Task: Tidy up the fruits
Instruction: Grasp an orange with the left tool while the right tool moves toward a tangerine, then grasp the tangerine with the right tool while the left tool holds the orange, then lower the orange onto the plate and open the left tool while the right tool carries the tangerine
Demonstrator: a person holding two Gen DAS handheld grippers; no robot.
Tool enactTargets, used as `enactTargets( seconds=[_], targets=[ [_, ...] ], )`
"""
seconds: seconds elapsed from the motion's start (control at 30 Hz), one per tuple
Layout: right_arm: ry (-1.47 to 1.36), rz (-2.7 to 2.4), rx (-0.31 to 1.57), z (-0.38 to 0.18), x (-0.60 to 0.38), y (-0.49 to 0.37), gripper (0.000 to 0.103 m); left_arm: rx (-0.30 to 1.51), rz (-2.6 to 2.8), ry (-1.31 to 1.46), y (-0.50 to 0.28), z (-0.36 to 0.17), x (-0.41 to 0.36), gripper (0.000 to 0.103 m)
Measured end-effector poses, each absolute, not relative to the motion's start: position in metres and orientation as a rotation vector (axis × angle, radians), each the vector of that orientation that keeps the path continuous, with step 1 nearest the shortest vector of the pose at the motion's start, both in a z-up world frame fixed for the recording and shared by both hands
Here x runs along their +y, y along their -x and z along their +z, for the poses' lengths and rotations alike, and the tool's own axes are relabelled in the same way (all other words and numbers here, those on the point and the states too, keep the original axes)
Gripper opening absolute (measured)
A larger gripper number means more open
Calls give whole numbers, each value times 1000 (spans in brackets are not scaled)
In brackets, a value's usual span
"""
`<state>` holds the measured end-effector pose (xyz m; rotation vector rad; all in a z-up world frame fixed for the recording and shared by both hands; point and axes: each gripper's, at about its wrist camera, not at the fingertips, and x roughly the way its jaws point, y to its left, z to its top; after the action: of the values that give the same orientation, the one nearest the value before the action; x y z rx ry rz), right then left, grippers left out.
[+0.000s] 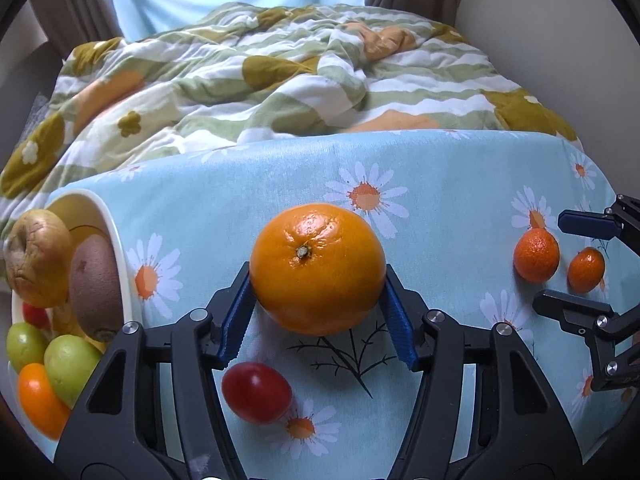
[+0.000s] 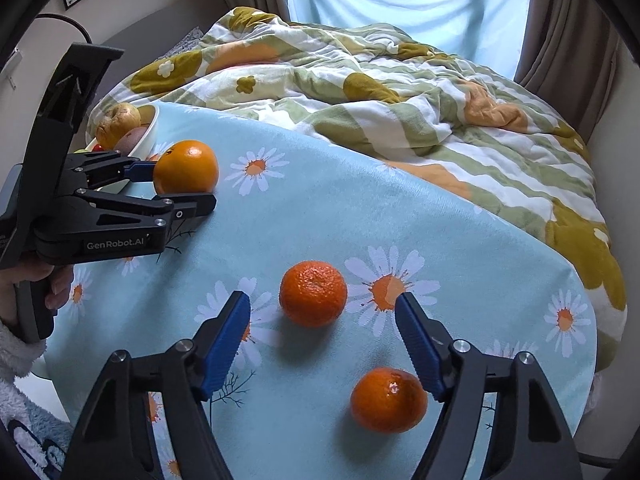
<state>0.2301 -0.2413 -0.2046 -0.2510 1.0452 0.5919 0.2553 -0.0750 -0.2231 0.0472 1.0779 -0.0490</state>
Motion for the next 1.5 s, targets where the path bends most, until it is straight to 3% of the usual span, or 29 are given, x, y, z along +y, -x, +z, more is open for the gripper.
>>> enactTargets(
  seconds=[0.37,0.5,1.13,1.5],
  targets=[
    [299,609,1043,-213,-231,-232,54,1071,-70,-101,-241,-223,-88,66],
    [312,618,1043,-216,-226,-233,33,1066,-72,-108,-237,-223,-91,65],
    [271,629,959,-162,-220,-208,33,973,-66,-30,-191,-158,-82,65],
    [253,627,935,-128,-180,-184,33,931,-37,6,-156,-118,-27,65]
  ],
)
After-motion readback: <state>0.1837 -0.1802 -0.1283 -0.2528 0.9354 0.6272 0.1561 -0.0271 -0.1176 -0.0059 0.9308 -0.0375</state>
